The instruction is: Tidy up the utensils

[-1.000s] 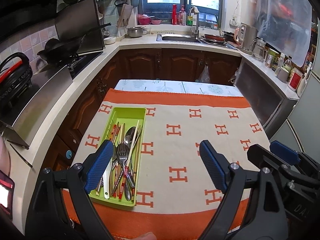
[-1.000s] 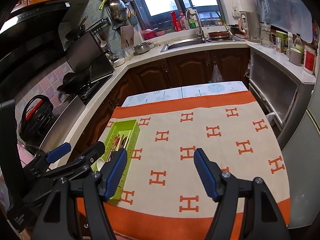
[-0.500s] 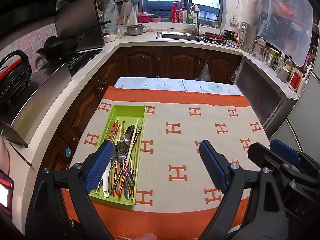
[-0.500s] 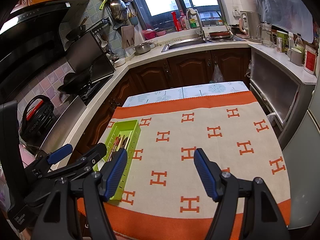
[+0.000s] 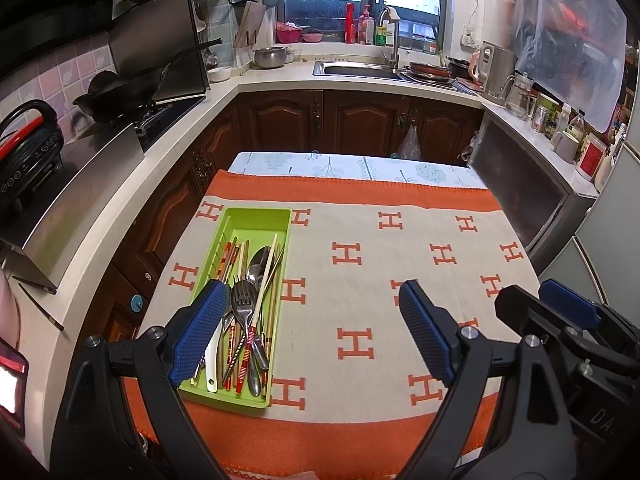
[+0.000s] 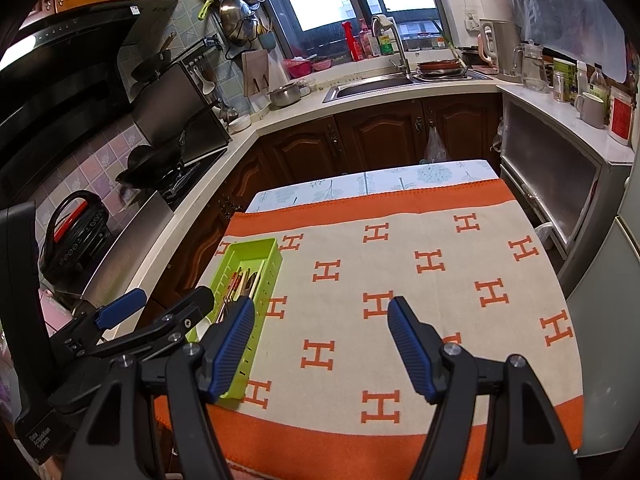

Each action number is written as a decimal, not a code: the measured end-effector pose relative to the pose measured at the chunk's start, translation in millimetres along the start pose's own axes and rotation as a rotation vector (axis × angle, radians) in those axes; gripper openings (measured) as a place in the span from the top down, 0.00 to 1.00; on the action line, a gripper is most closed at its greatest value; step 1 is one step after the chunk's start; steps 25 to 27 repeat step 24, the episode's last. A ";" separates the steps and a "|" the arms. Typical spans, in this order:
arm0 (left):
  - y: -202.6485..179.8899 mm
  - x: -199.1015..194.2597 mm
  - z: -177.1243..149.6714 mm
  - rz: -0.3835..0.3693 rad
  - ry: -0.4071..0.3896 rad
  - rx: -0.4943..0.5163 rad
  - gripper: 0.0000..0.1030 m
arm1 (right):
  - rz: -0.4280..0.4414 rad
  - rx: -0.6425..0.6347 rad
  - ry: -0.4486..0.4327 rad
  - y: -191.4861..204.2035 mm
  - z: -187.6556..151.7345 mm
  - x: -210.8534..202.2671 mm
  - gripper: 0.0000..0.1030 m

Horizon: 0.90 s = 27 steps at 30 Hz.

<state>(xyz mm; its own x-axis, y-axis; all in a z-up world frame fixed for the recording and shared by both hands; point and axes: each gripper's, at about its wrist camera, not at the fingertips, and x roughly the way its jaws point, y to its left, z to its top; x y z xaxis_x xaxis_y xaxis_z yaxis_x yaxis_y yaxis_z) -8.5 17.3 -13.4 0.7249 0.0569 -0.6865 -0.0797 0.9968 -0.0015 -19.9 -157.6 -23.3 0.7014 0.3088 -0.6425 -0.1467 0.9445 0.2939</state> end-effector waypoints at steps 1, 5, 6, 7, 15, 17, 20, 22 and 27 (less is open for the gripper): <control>0.0 0.2 -0.3 0.001 0.001 0.000 0.16 | 0.001 0.001 0.001 -0.3 -0.3 -0.3 0.33; 0.2 0.1 -0.5 -0.001 0.002 -0.001 0.16 | 0.000 0.001 0.001 1.3 -0.6 -0.8 0.33; 0.2 0.0 0.2 -0.001 0.002 -0.001 0.16 | 0.001 0.002 0.001 1.3 -0.9 -1.3 0.33; 0.1 0.1 -0.1 -0.002 0.002 0.000 0.16 | -0.001 0.002 0.002 1.4 -1.0 -1.4 0.33; -0.5 -0.3 -6.5 0.012 -0.006 0.003 0.16 | 0.001 0.002 0.000 3.0 -2.6 -2.8 0.33; -0.8 -0.5 -7.6 0.014 -0.004 0.005 0.16 | 0.001 0.003 0.002 2.3 -2.5 -2.4 0.33; -1.1 -0.6 -7.1 0.015 -0.004 0.004 0.16 | 0.003 0.004 0.003 2.5 -2.6 -3.1 0.33; -1.0 -0.6 -7.7 0.014 -0.003 0.004 0.16 | 0.003 0.005 0.004 5.0 -4.4 -4.6 0.33; -1.2 0.0 -9.3 0.014 0.002 0.004 0.16 | 0.002 0.006 0.005 4.6 -4.5 -4.4 0.33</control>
